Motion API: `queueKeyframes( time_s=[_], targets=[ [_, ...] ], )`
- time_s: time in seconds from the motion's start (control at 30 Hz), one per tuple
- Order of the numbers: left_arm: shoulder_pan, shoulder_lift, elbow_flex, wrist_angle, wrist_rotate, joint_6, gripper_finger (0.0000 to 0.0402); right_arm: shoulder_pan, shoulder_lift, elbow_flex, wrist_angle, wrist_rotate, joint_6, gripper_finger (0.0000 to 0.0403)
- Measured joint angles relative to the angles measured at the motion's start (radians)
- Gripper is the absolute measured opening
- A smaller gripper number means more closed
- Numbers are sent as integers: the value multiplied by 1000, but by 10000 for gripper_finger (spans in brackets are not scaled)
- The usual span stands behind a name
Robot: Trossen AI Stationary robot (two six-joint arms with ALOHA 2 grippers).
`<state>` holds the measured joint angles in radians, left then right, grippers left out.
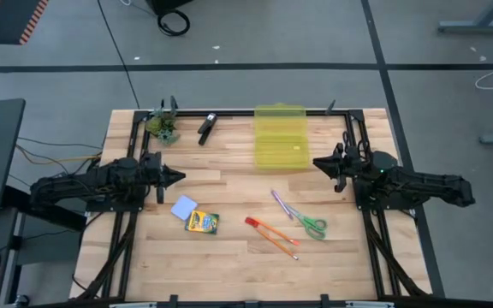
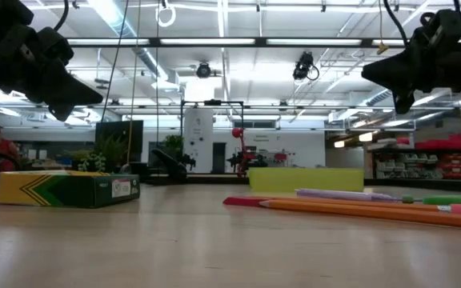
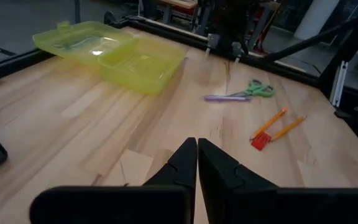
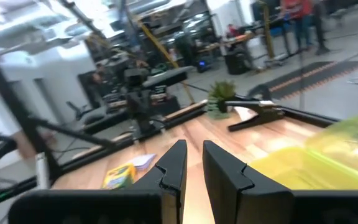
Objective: Pack school essentials
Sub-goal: Put the top yellow pencil into the yellow supply box
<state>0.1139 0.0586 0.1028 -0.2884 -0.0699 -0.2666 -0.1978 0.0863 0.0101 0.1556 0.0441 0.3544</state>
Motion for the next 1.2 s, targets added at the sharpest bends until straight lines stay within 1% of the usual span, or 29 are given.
queueKeyframes(
  time_s=[0.07,0.2,0.37,0.47,0.57,0.7,0.87,1.07,1.2],
  targets=[
    [0,0,0,12,-17,19,17,0,28,0,27,22,6,59],
    [0,0,0,67,-64,90,17,0,107,0,81,24,59,59],
    [0,0,0,97,-168,198,15,0,231,0,109,25,133,59],
    [0,0,-1,87,-219,209,11,4,316,16,113,7,147,59],
    [0,1,-25,115,-225,224,11,37,399,63,114,-1,127,59],
    [0,22,-28,130,-222,222,17,100,499,148,115,0,54,59],
    [0,19,-28,132,-222,218,19,158,608,252,69,51,-13,59],
    [0,20,-32,162,-222,143,12,184,682,328,51,60,-40,59],
    [0,20,-32,186,-223,130,18,203,709,365,30,60,-41,59]
  ],
)
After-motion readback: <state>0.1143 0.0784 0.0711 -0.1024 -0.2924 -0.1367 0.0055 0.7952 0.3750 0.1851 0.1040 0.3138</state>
